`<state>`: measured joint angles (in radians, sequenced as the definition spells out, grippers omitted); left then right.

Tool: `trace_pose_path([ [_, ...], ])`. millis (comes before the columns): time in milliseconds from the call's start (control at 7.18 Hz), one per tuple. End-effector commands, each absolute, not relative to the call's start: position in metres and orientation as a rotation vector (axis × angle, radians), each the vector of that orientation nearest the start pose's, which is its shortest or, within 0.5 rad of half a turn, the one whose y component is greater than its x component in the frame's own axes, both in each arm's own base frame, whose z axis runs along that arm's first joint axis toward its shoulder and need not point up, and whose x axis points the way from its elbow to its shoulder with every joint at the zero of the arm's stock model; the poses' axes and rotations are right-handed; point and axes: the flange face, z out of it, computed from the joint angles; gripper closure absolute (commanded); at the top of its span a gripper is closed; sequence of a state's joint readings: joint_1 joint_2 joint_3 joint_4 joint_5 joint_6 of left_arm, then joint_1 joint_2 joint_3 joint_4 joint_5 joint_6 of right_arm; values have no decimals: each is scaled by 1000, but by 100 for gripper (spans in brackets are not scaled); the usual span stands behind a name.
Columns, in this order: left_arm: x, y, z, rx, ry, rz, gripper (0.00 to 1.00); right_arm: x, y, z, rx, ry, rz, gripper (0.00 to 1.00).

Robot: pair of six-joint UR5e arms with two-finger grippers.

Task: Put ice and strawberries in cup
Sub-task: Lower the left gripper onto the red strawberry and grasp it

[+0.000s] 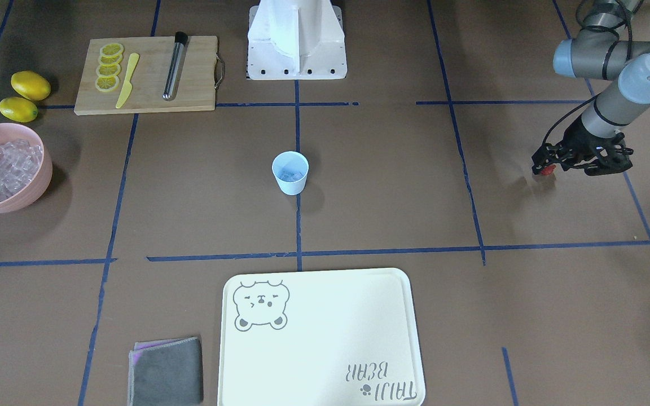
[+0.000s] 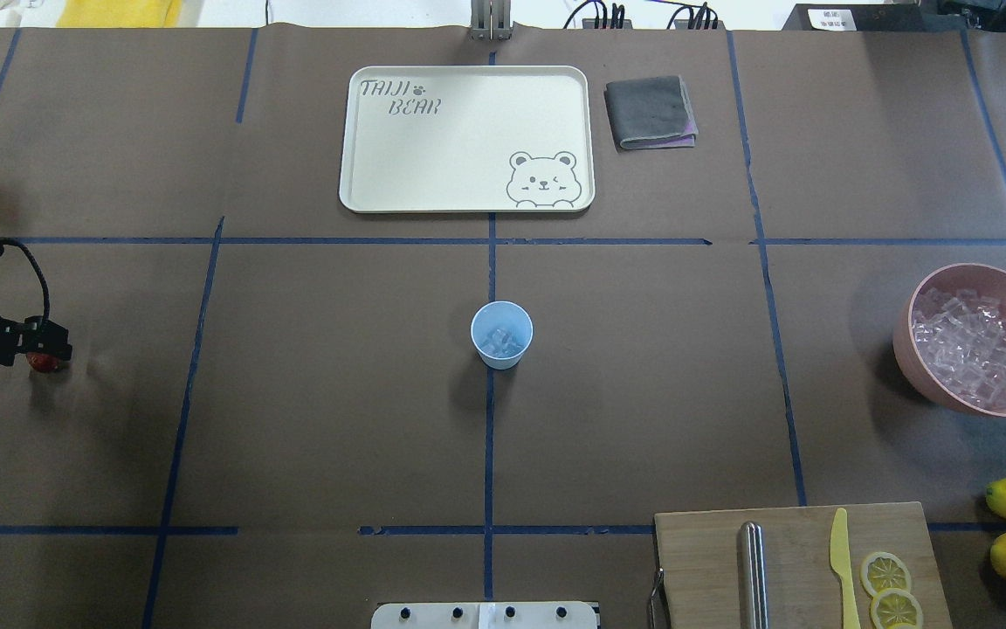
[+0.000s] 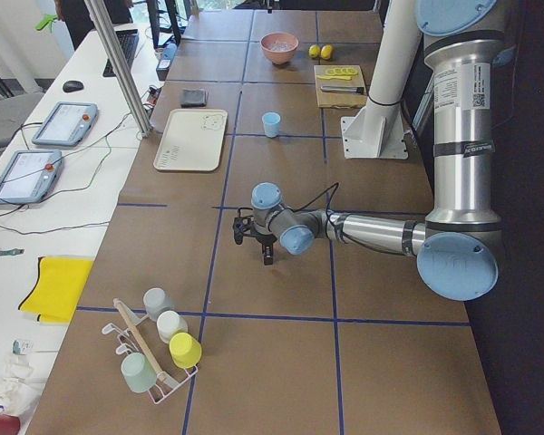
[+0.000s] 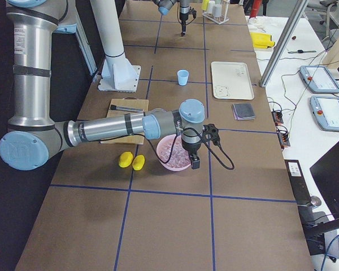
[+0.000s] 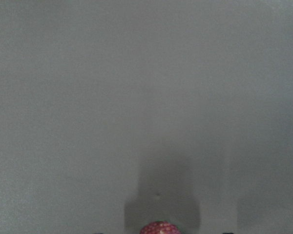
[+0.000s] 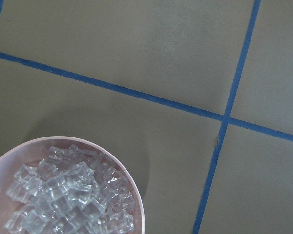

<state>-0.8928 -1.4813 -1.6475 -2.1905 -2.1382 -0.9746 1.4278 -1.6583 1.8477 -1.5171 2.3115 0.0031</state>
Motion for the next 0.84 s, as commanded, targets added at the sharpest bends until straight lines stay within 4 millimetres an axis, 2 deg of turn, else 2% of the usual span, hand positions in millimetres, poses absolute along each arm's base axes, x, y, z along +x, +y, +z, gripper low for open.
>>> trace_pose_path([
  [0, 241, -427, 604, -2, 801, -112, 29, 0, -467, 560, 176, -753, -222, 1],
  [139, 242, -427, 604, -3, 801, -112, 42, 1, -466, 560, 177, -753, -222, 1],
  [418, 242, -428, 602, -3, 801, -112, 93, 3, -465, 561, 178, -754, -216, 1],
  [557, 242, -428, 598, 1, 809, -107, 100, 4, -464, 562, 175, -755, -213, 0],
  [696, 244, -429, 573, 15, 848, -103, 100, 8, -464, 560, 181, -759, -206, 1],
])
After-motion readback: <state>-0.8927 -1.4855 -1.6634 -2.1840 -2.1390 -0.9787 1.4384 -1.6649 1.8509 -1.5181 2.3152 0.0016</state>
